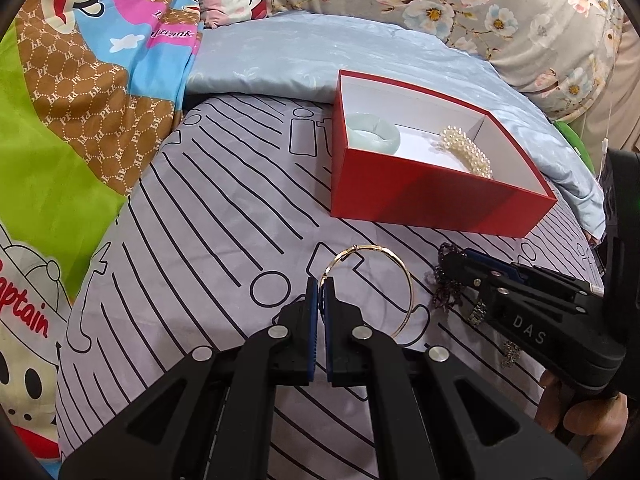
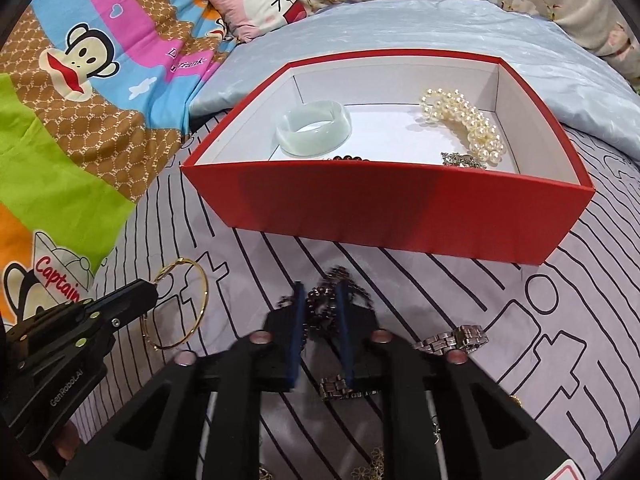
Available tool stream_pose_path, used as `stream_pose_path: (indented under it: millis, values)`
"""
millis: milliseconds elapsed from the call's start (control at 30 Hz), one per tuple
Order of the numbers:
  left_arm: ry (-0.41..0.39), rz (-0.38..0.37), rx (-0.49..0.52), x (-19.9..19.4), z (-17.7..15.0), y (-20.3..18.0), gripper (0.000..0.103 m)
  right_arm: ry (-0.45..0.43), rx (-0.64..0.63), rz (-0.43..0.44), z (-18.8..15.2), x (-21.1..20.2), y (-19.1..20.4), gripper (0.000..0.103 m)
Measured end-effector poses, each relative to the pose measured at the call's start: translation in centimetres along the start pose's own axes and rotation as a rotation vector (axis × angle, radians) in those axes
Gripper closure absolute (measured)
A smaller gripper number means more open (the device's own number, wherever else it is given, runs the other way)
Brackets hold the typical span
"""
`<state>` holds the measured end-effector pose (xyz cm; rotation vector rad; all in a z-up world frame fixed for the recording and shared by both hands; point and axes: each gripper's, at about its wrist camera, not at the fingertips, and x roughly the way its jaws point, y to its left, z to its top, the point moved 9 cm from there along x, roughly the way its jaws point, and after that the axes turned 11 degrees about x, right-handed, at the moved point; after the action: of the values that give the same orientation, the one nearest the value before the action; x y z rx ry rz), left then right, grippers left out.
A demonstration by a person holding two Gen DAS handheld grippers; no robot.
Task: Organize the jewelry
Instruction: 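Grasp the gold bangle with the left tool while the right tool grasps the dark bead necklace, then carry the gold bangle and bead necklace into the red box with both tools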
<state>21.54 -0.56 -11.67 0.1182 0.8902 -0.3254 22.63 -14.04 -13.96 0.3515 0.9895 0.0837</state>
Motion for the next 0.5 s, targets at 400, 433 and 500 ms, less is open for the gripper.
stream_pose_path:
  millis: [400, 433, 500]
  values:
    - [-0.012, -0.017, 0.003, -0.4, 0.3, -0.6, 0.101, -0.060, 0.008, 0.019, 0.2, -3.5, 0.0, 0.098]
    - [-0.014, -0.020, 0.004, -0.6, 0.4, -0.8, 0.101, -0.069, 0.008, 0.021, 0.3, -4.0, 0.0, 0.098]
    - [-0.021, -0.025, 0.011, -0.9, 0.6, -1.3, 0.101, -0.089, 0.008, 0.022, 0.6, -5.3, -0.2, 0.098]
